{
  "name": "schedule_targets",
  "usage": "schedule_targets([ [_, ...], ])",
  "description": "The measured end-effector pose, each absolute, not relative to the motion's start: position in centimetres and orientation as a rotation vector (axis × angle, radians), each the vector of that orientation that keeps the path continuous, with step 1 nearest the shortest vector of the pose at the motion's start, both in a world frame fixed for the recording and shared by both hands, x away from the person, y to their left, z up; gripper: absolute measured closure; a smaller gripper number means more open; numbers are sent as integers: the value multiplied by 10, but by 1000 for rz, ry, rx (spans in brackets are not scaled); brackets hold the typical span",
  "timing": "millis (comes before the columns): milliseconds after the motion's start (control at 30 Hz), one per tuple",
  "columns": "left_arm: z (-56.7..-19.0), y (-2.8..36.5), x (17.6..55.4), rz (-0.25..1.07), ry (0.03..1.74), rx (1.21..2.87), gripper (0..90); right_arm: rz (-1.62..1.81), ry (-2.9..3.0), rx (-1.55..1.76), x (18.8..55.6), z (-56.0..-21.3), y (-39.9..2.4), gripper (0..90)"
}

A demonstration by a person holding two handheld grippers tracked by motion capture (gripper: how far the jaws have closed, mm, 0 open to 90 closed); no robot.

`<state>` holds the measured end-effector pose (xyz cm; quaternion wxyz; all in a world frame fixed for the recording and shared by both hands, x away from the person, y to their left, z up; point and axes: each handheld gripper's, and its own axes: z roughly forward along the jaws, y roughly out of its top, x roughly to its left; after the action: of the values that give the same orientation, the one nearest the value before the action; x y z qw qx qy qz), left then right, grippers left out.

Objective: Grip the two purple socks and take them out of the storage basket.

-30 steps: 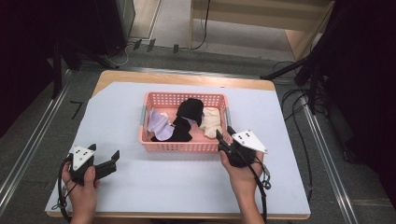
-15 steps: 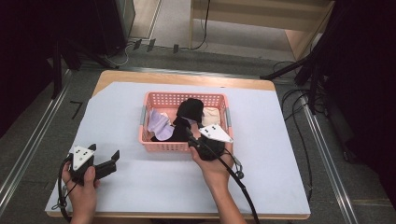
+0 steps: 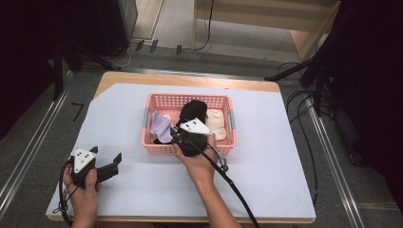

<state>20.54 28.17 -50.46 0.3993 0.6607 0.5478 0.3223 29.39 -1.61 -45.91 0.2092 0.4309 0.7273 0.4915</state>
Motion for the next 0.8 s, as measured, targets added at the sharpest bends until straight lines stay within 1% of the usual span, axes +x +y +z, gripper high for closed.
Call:
schedule_targets([
  [233,-505,282,206,814,1387,1671,146,1345,2092,1210,302,-460,5,580],
  [367,-505,282,206,813,1388,1670,146,1330,2130,1220,306,-462,15,565],
  [600,-505,282,206,813,1389,1670,146,1293,2185,1244,312,-462,25,521],
  [800,-505,282,206,810,1390,1669,146,1221,2236,1264,317,-463,33,456],
])
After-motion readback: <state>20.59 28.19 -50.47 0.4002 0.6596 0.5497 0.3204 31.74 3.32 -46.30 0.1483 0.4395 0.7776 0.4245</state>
